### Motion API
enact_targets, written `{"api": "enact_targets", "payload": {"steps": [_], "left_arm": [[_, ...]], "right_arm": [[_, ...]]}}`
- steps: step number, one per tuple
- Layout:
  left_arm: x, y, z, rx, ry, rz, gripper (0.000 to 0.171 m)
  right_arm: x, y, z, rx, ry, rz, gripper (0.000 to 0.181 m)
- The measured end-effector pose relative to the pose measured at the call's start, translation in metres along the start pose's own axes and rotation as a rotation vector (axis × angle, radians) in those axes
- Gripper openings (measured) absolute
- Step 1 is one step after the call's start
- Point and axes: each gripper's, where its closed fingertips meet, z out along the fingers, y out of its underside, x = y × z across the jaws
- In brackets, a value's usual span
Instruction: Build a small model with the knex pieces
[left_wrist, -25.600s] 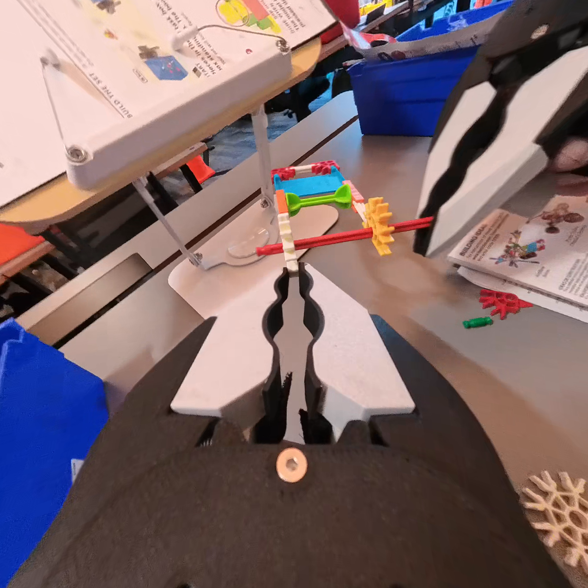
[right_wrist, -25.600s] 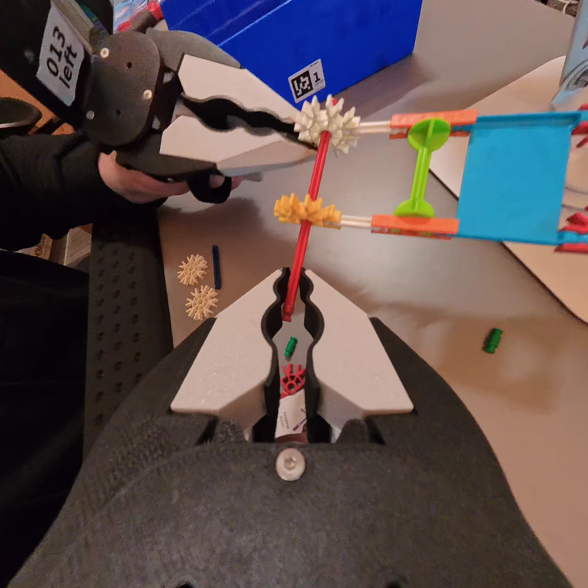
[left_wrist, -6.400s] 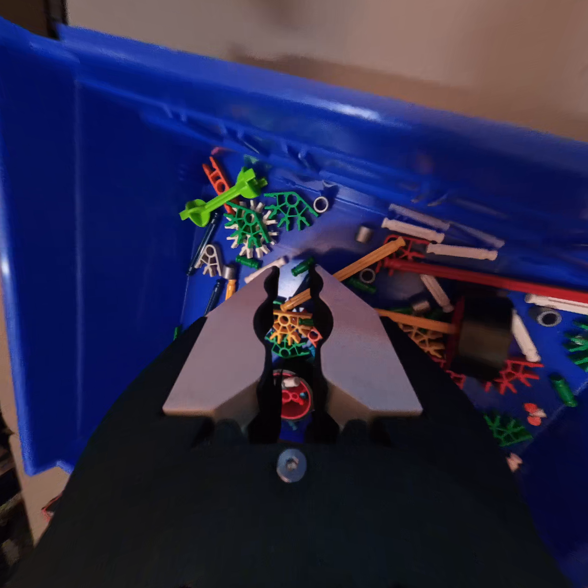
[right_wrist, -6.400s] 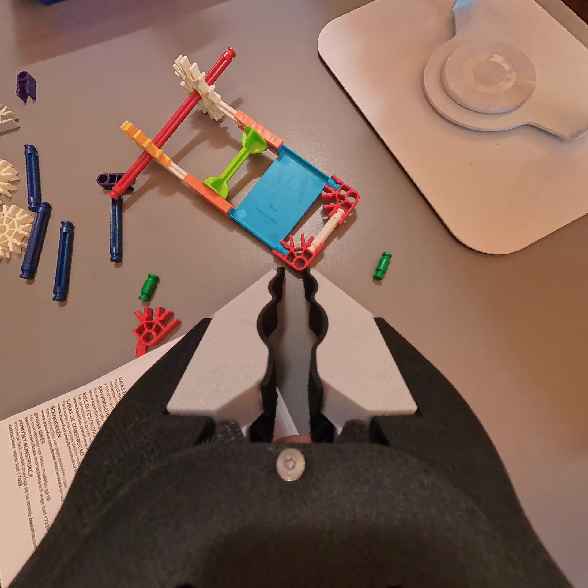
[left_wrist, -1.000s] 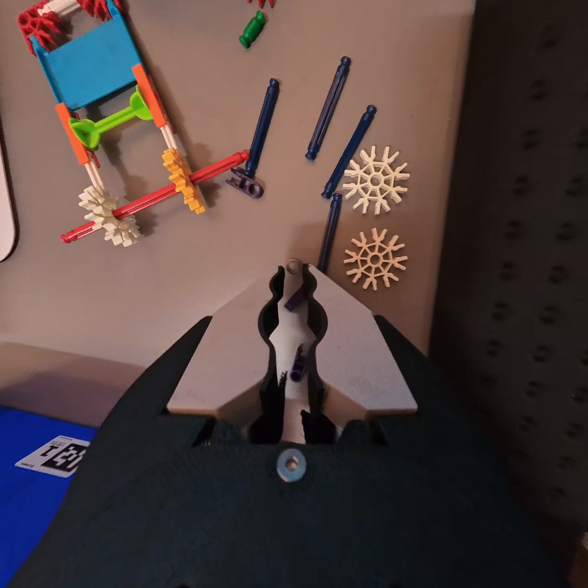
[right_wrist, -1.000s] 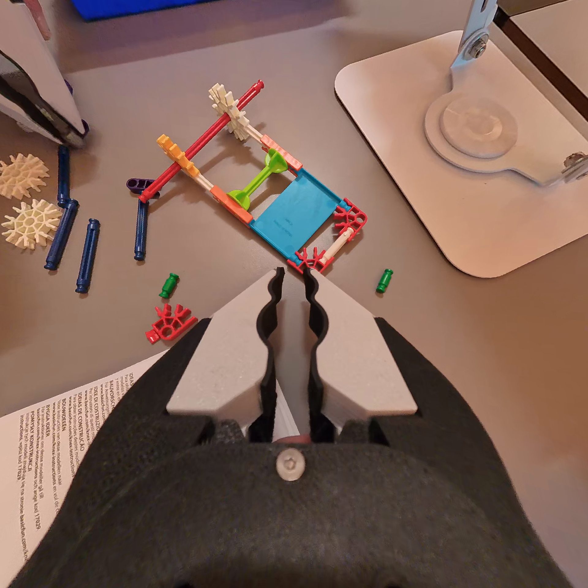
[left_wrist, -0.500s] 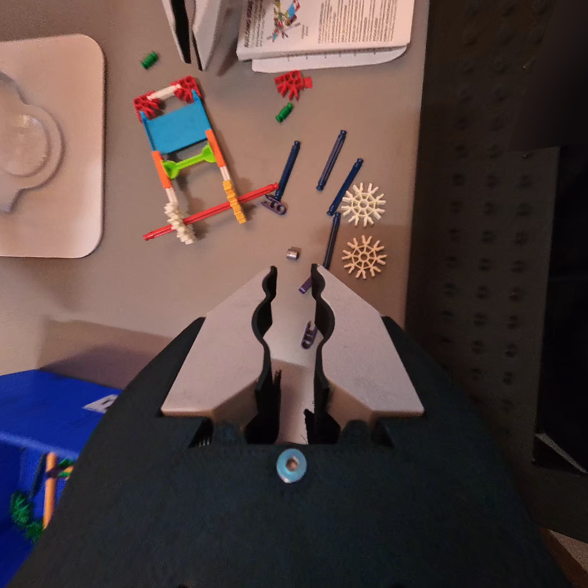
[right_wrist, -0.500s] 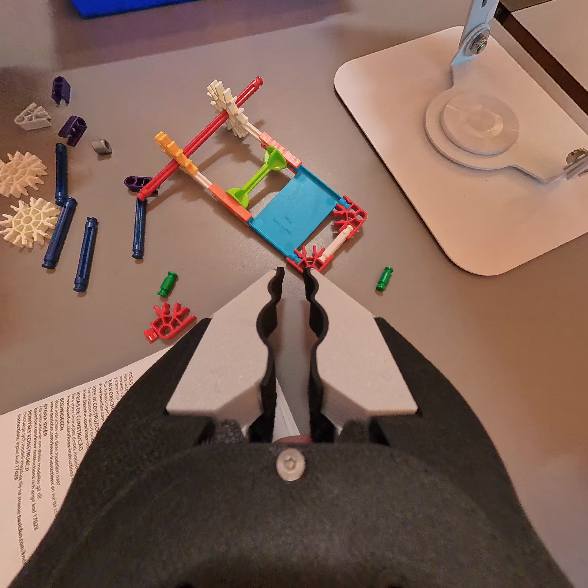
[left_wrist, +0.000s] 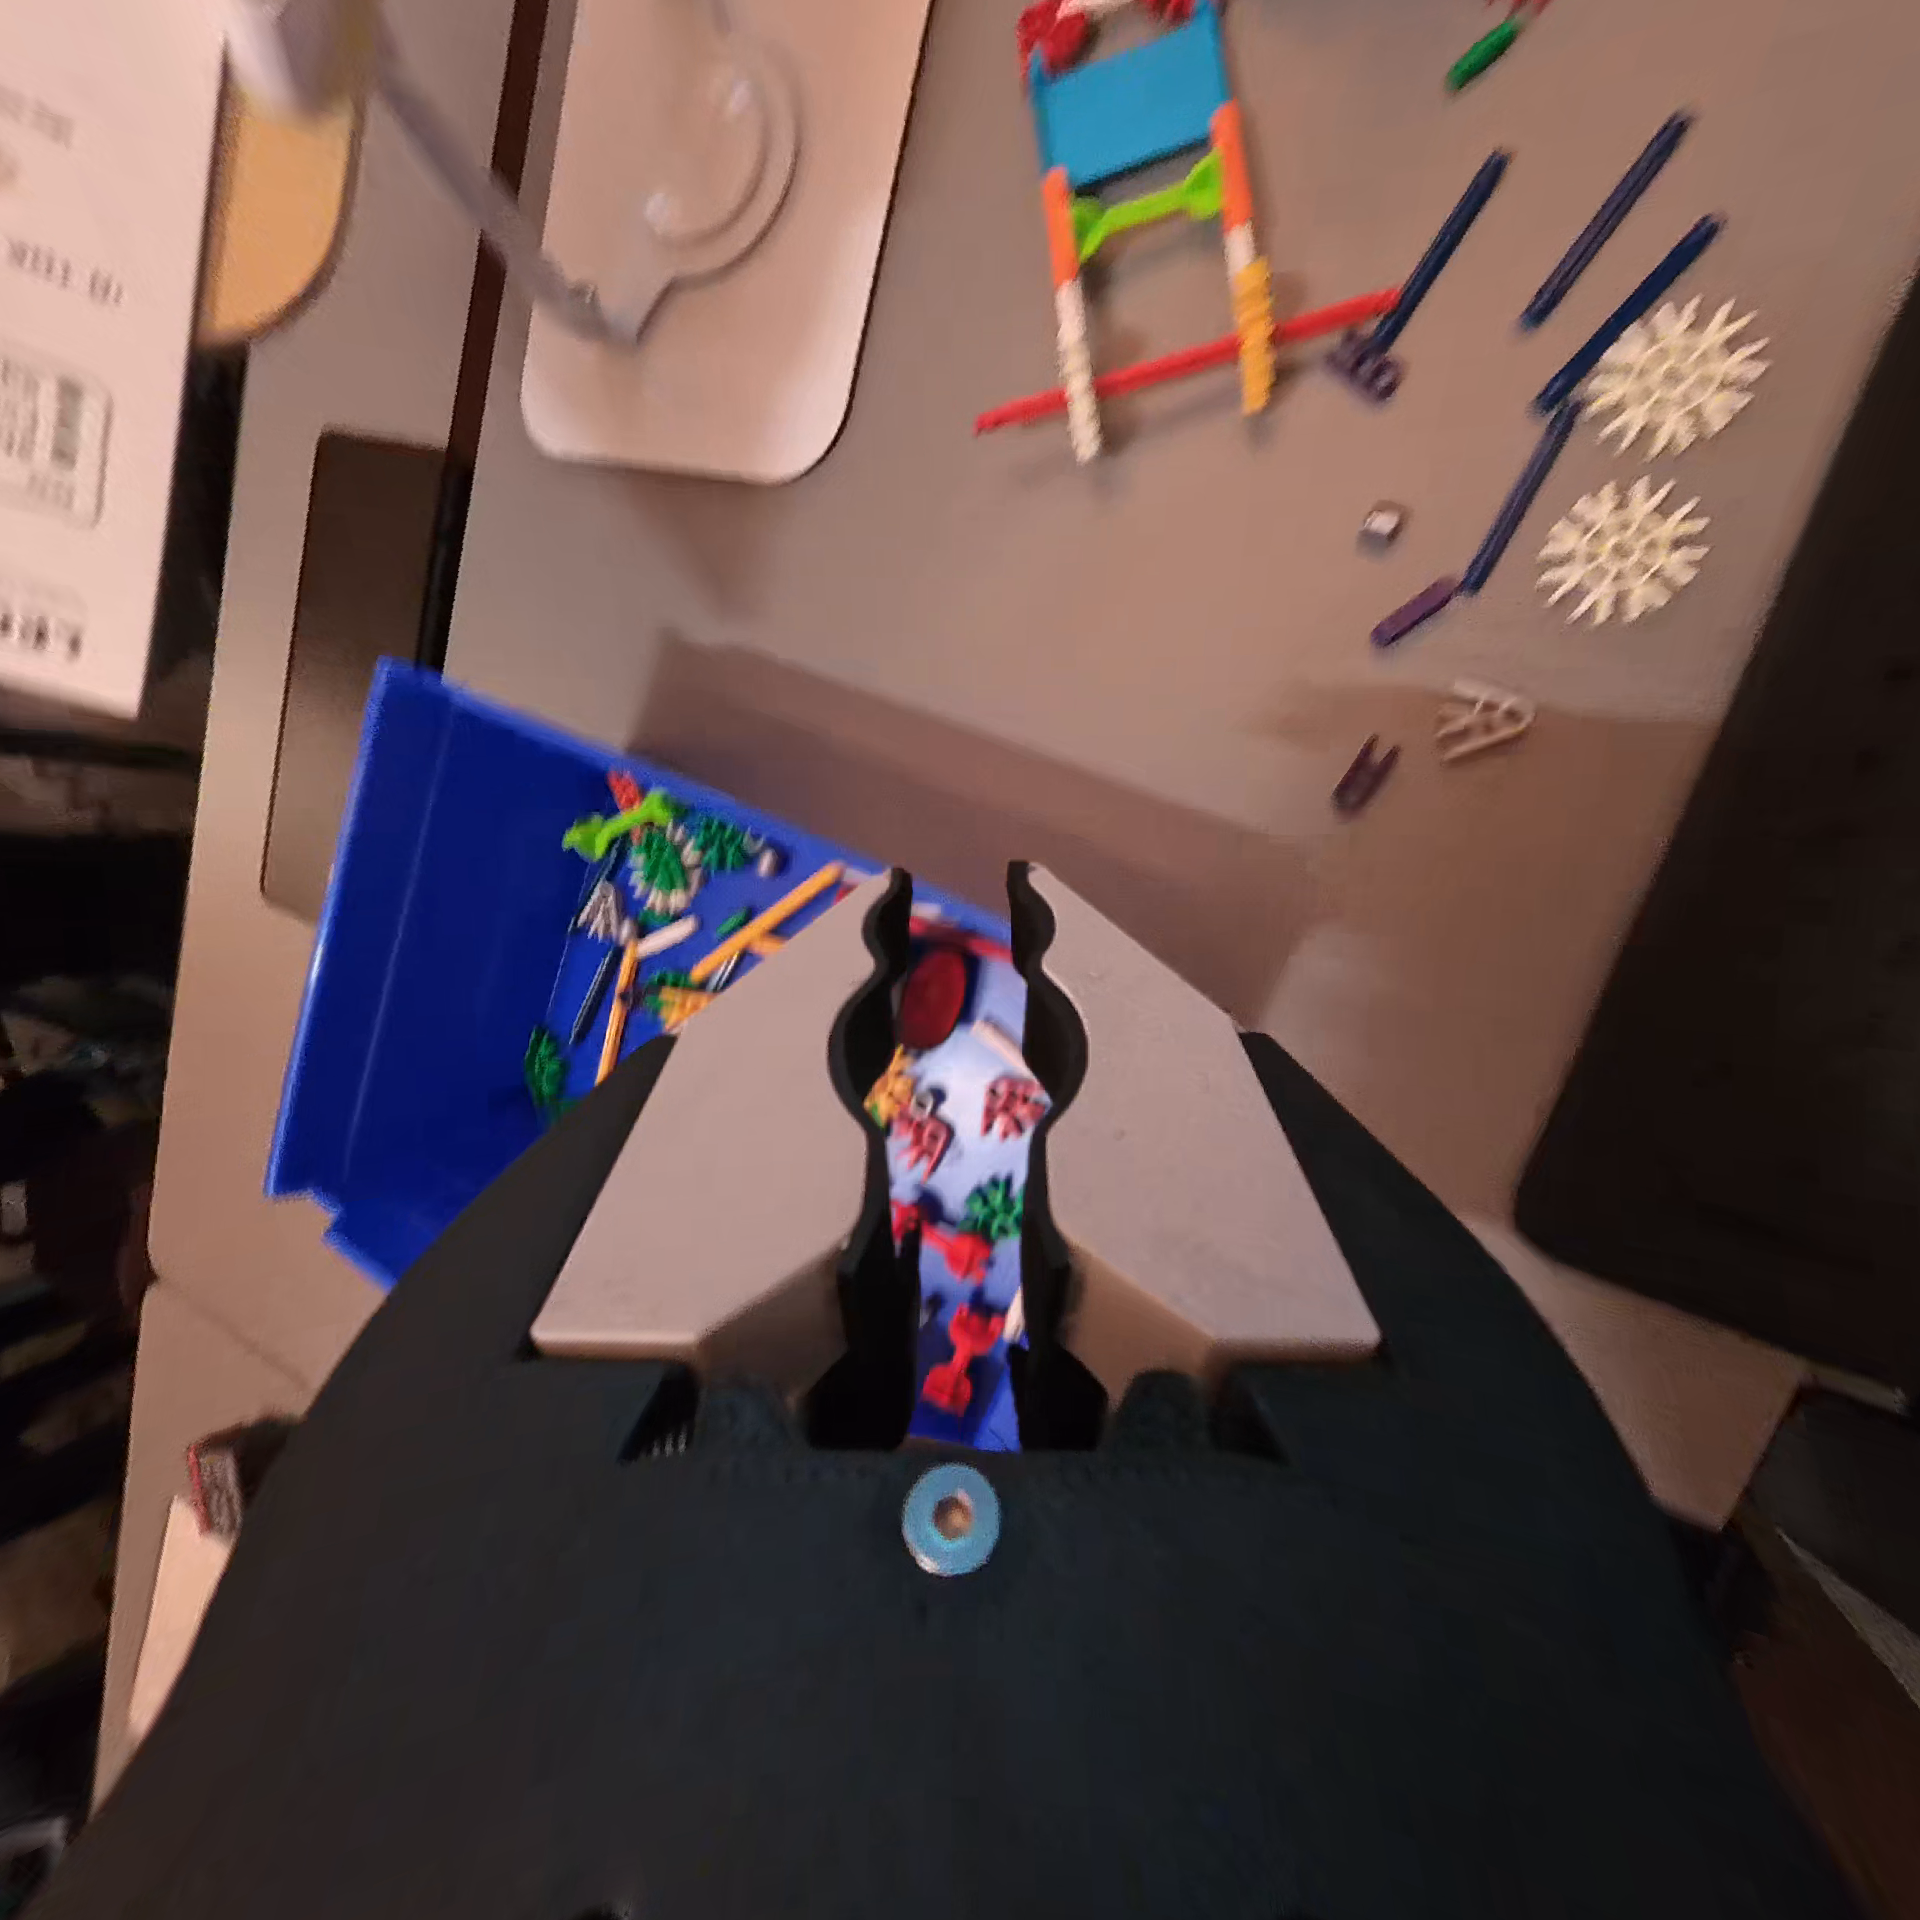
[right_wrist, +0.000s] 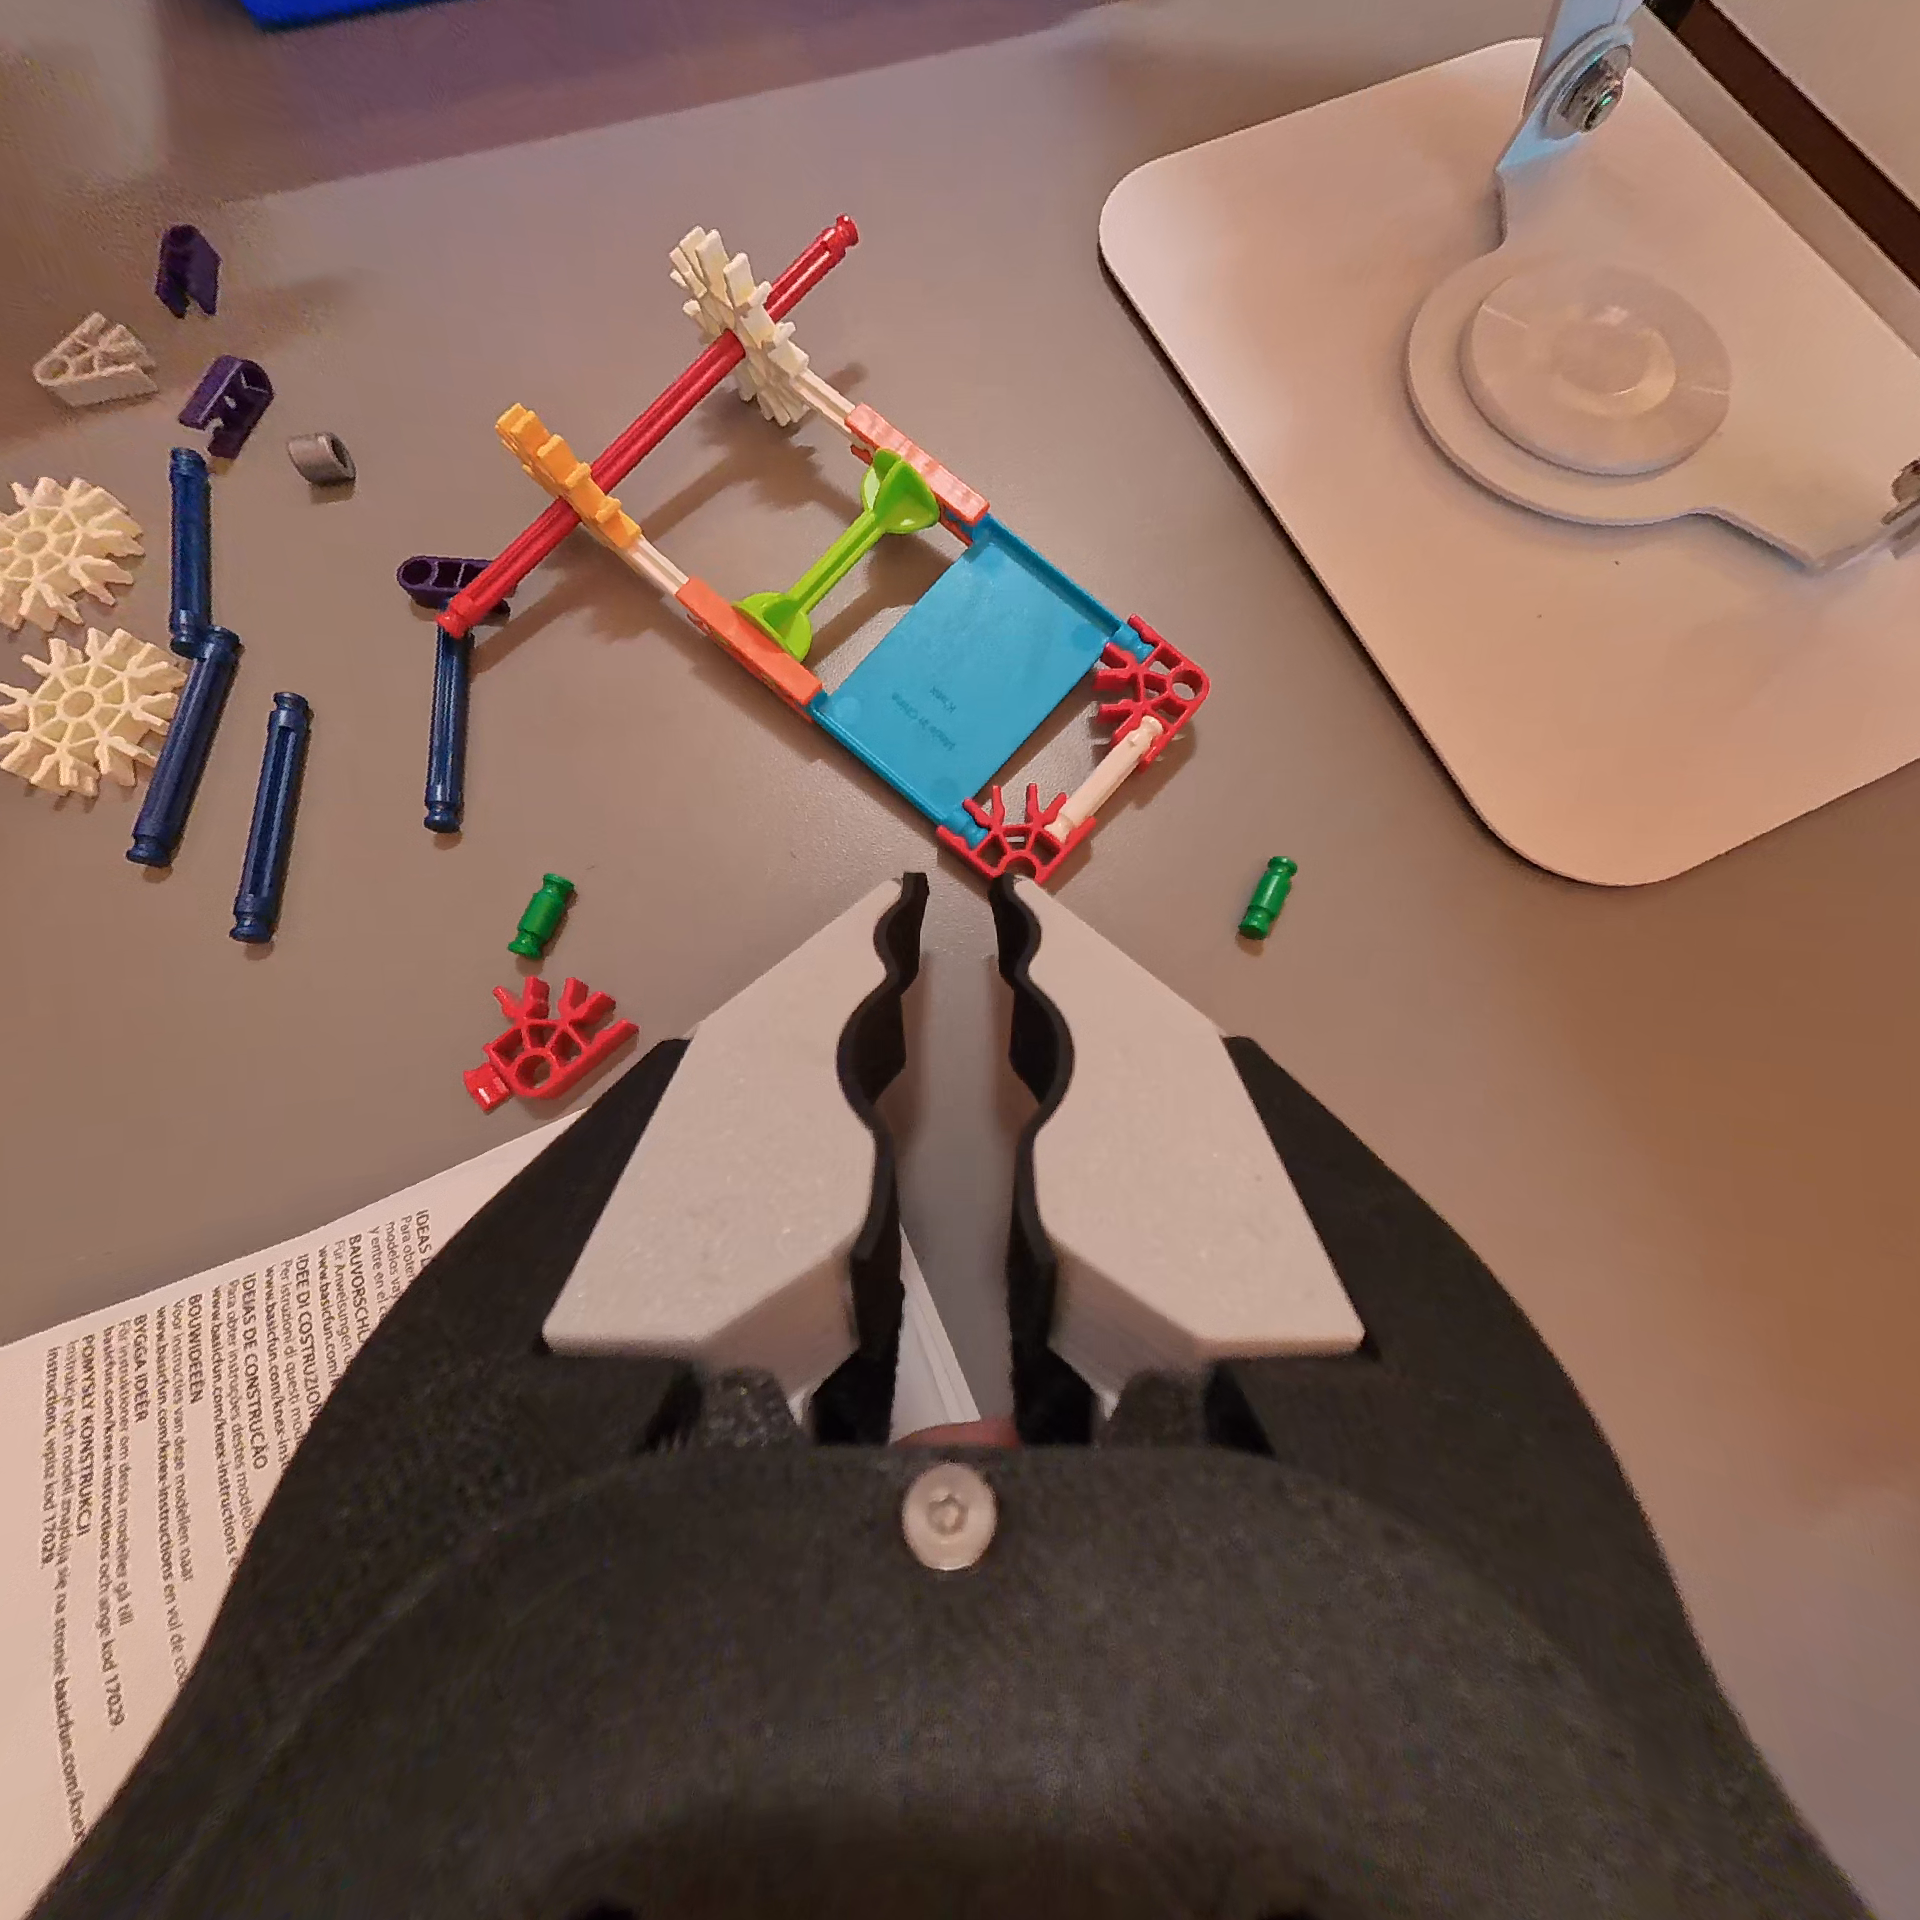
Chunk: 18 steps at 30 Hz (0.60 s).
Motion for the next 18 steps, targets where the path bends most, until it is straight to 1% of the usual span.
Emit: {"api": "enact_targets", "payload": {"steps": [3, 6, 7, 10, 15, 18], "left_arm": [[-0.026, 0.037, -0.008, -0.077, -0.019, -0.069, 0.019], [-0.041, 0.080, -0.007, -0.176, 0.002, -0.119, 0.022], [-0.041, 0.094, -0.004, -0.211, 0.028, -0.135, 0.026], [-0.039, 0.132, 0.006, -0.310, 0.090, -0.151, 0.030], [-0.034, 0.176, 0.022, -0.448, 0.131, -0.114, 0.029], [-0.025, 0.186, 0.032, -0.489, 0.175, -0.065, 0.026]], "right_arm": [[0.000, 0.002, 0.002, -0.008, -0.006, 0.005, 0.012], [0.000, 0.004, 0.003, -0.015, -0.009, 0.007, 0.012], [0.000, 0.005, 0.003, -0.017, -0.009, 0.008, 0.012], [0.000, 0.006, 0.004, -0.021, -0.012, 0.010, 0.012], [-0.001, 0.007, 0.004, -0.023, -0.020, 0.013, 0.012], [0.000, 0.007, 0.004, -0.024, -0.022, 0.016, 0.012]]}}
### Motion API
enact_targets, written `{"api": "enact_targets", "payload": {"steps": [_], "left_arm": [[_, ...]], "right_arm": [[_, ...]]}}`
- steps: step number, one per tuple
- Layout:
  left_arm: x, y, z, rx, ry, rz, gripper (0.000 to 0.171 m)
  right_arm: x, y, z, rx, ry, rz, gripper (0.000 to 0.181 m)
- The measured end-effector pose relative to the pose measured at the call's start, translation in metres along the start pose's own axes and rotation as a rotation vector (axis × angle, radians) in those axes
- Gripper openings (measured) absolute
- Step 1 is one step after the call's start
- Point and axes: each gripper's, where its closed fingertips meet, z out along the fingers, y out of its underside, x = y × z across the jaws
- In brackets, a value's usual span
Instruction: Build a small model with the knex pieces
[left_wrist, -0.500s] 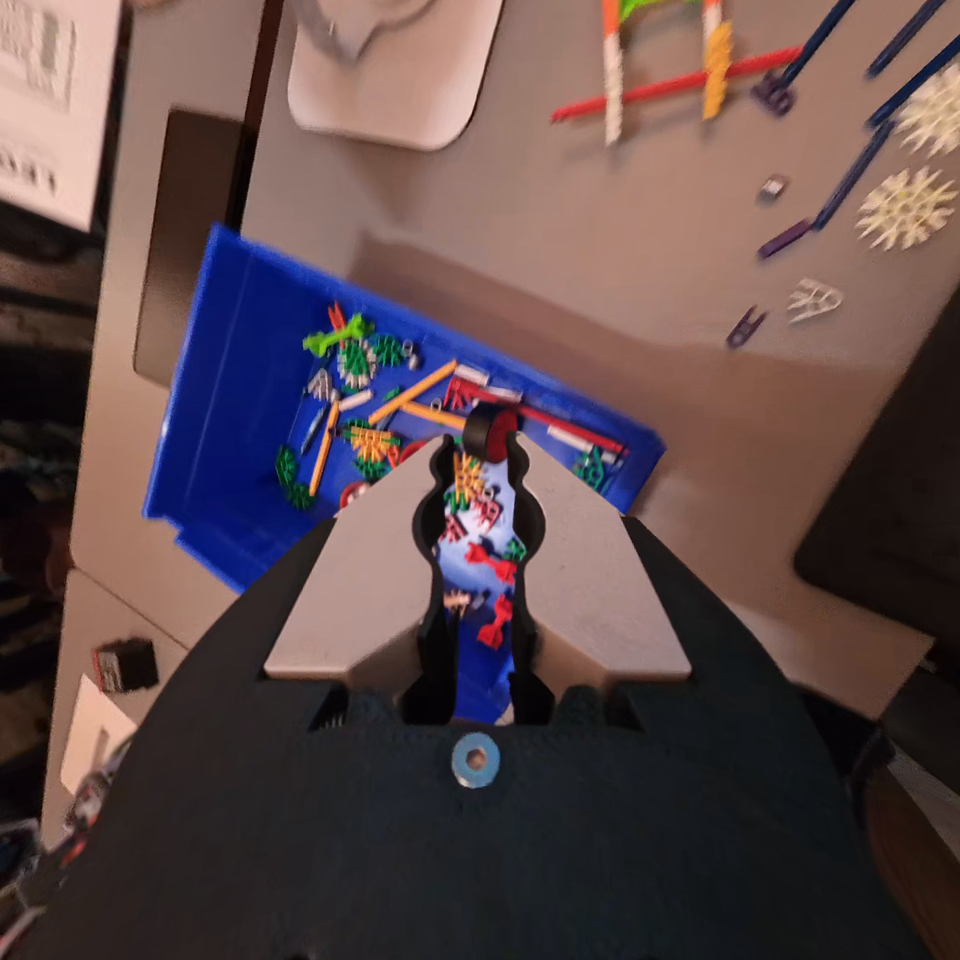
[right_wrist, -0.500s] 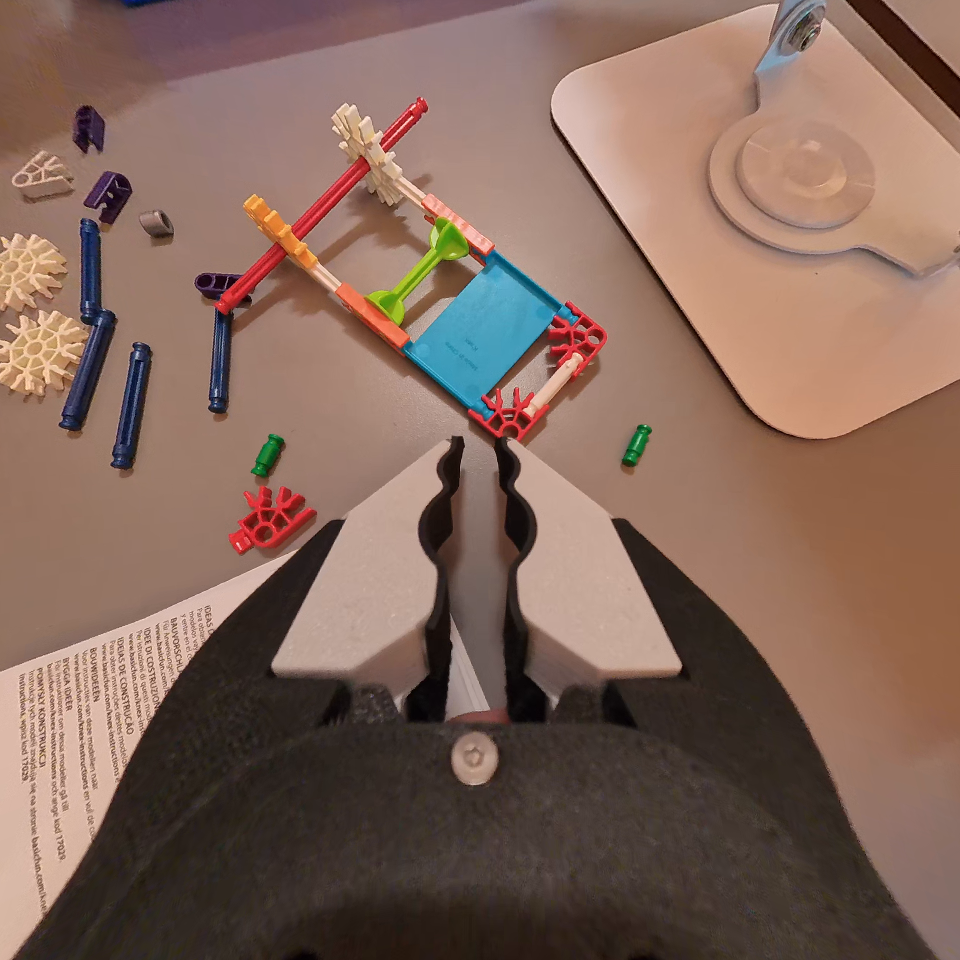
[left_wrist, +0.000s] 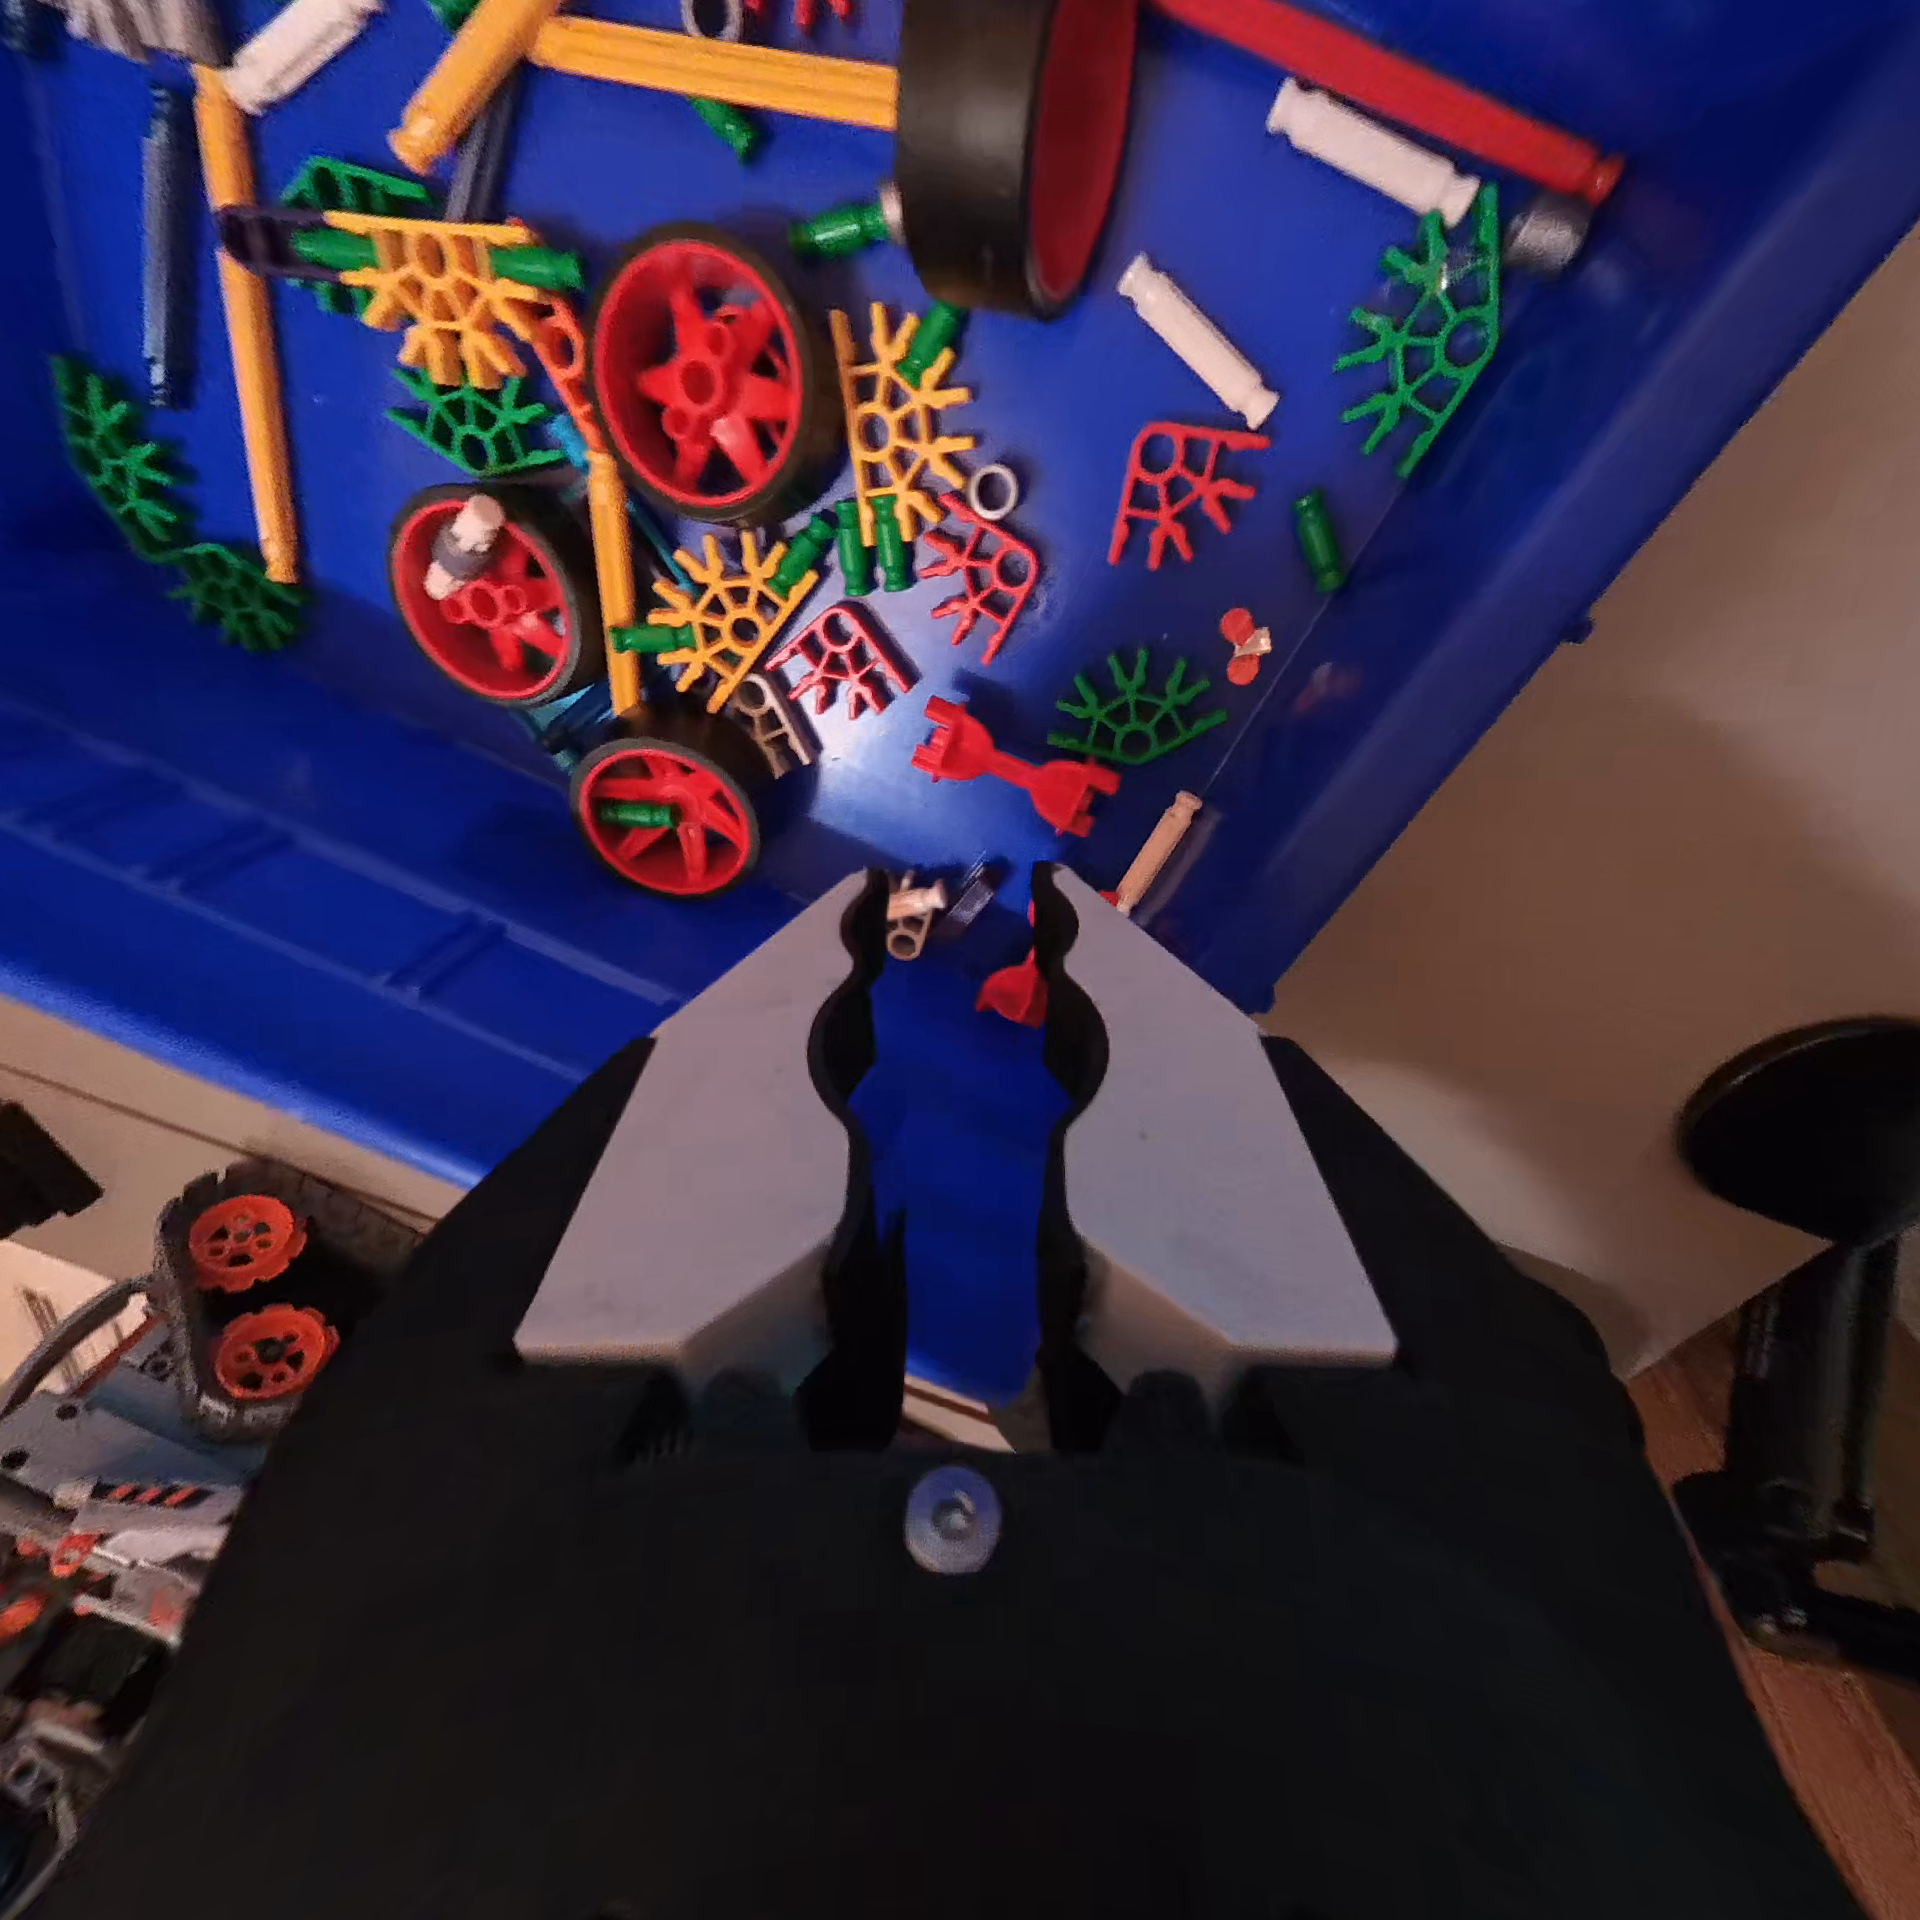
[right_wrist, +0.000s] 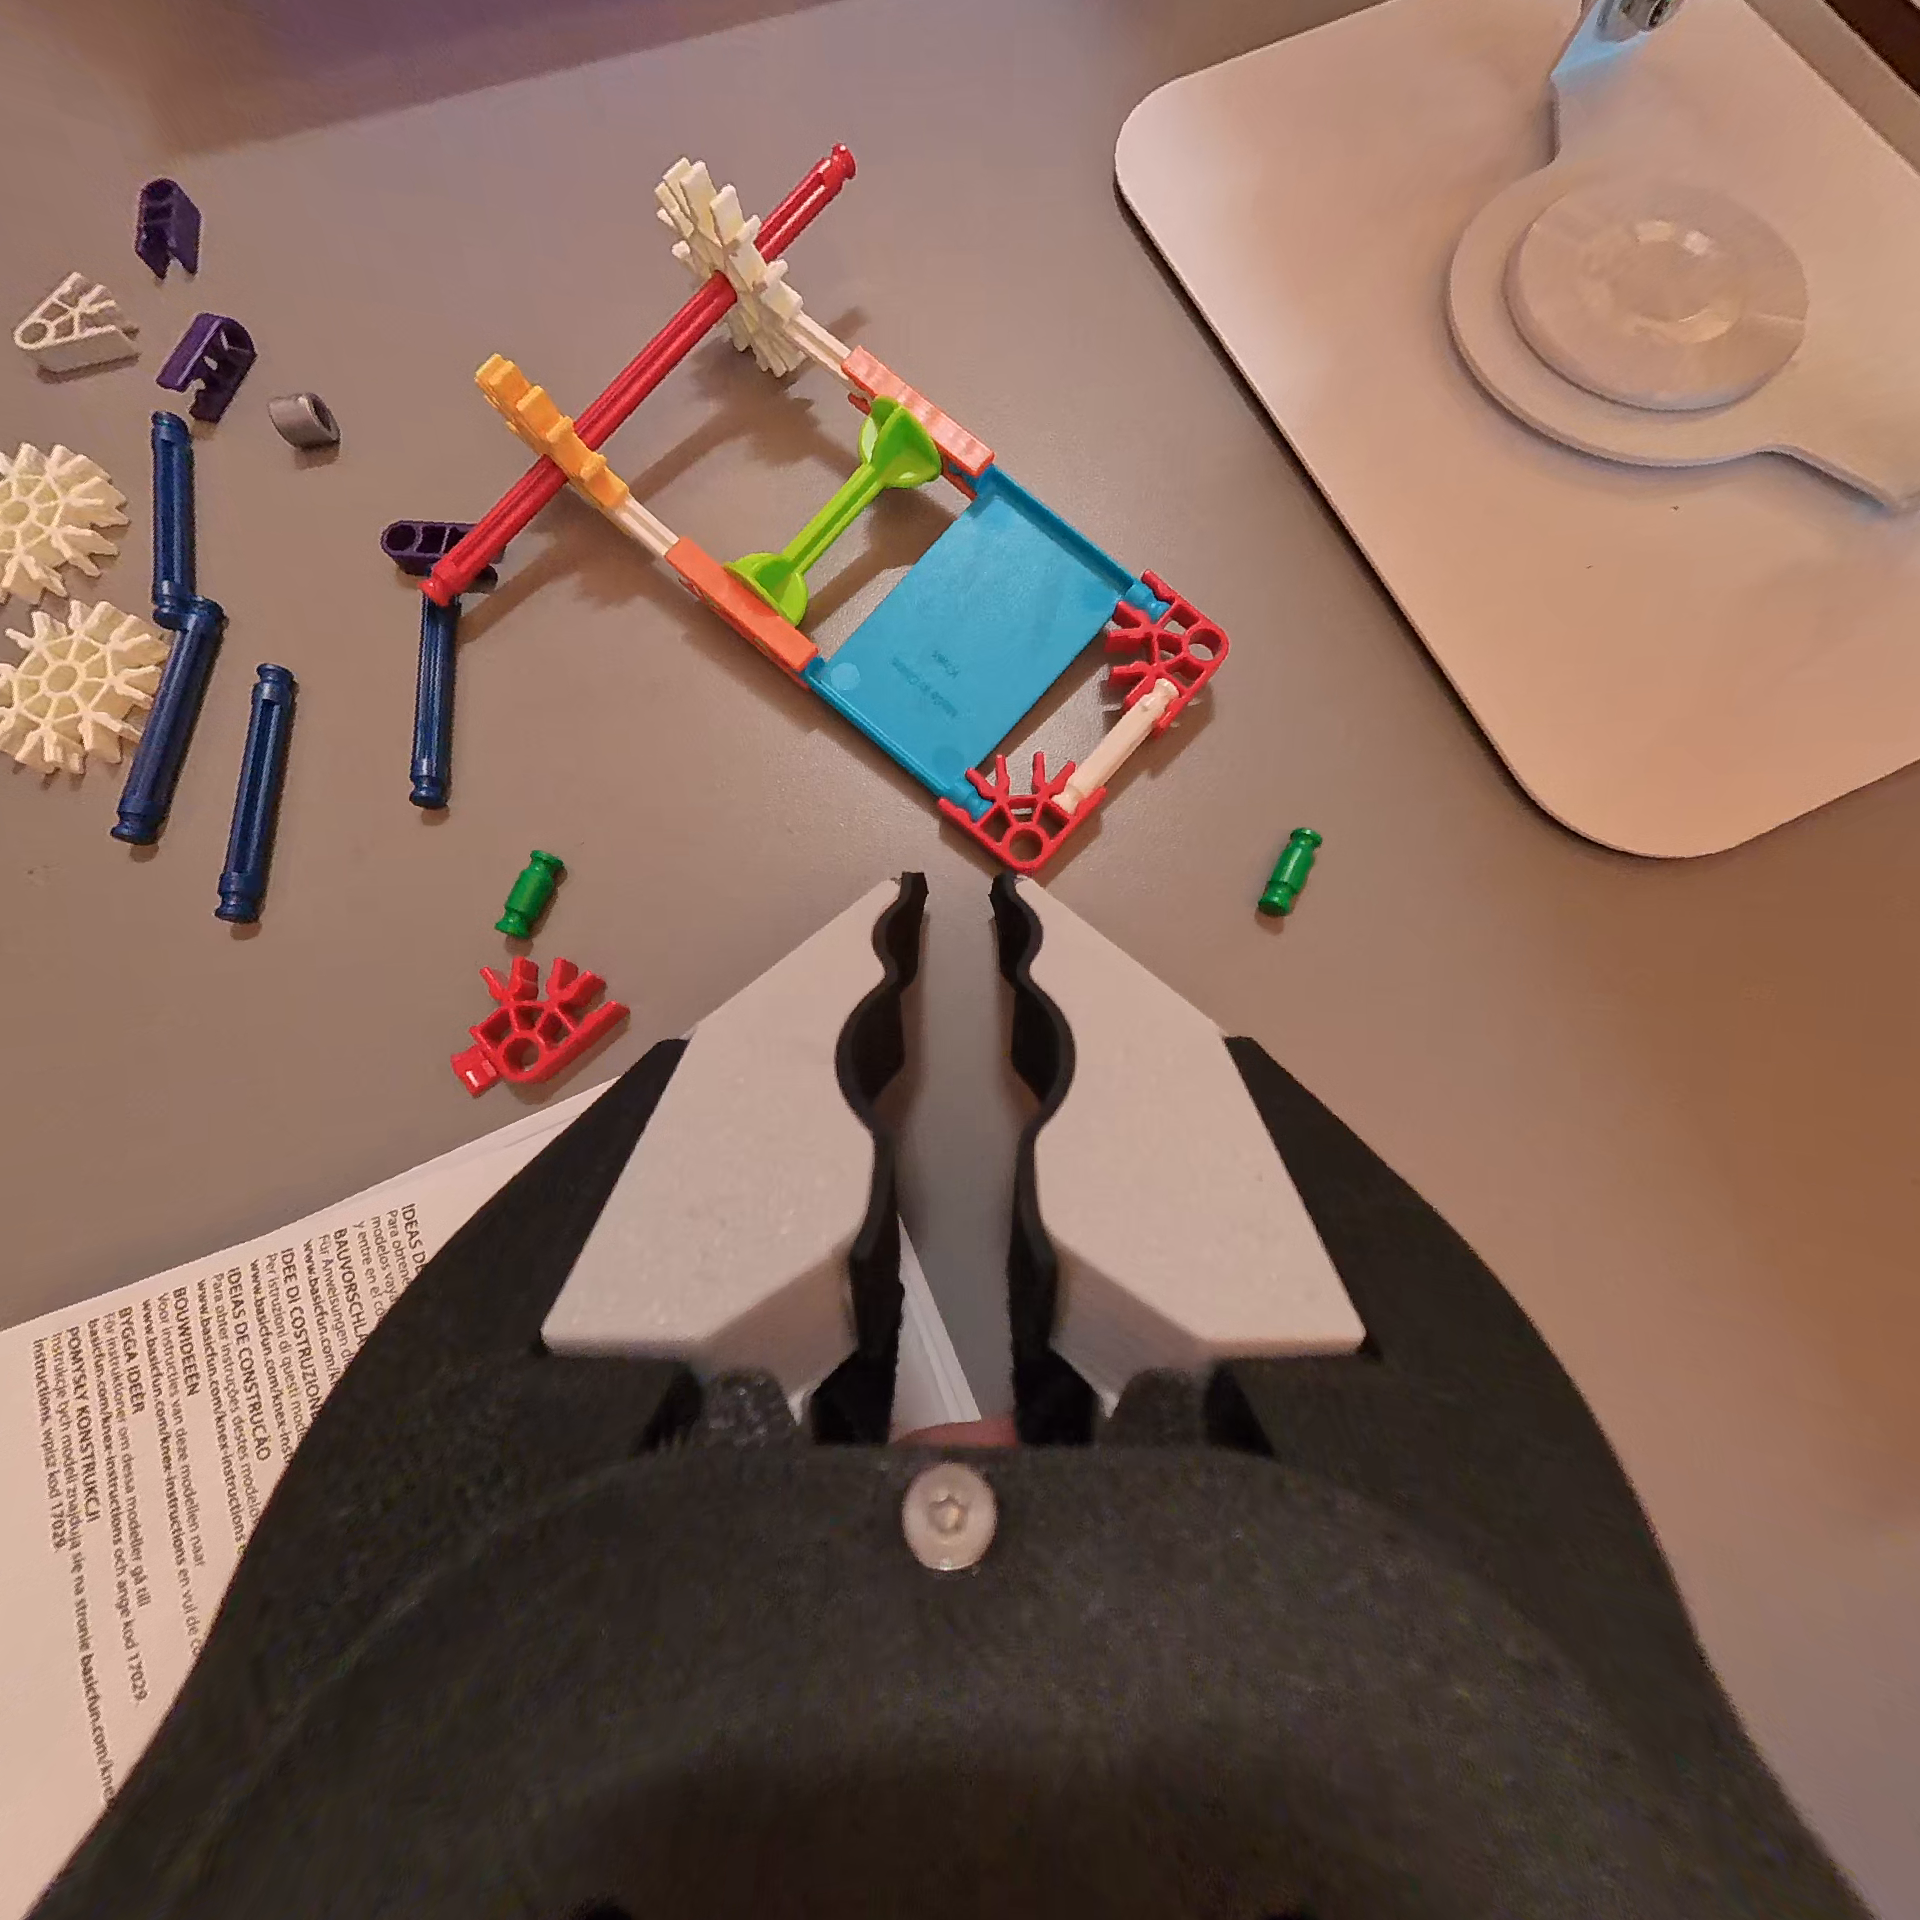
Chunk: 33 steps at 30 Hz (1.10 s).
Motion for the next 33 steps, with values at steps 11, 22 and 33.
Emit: {"api": "enact_targets", "payload": {"steps": [11, 22, 33], "left_arm": [[0.033, -0.031, 0.007, 0.086, 0.158, 0.131, 0.027], [0.020, -0.025, 0.036, 0.007, 0.147, 0.198, 0.029], [-0.005, -0.008, 0.005, -0.075, 0.044, 0.177, 0.021]], "right_arm": [[0.000, 0.002, 0.001, -0.010, 0.003, -0.003, 0.012], [-0.001, 0.003, 0.002, -0.020, 0.002, -0.006, 0.013], [-0.004, 0.004, 0.002, -0.027, -0.005, -0.022, 0.013]]}}
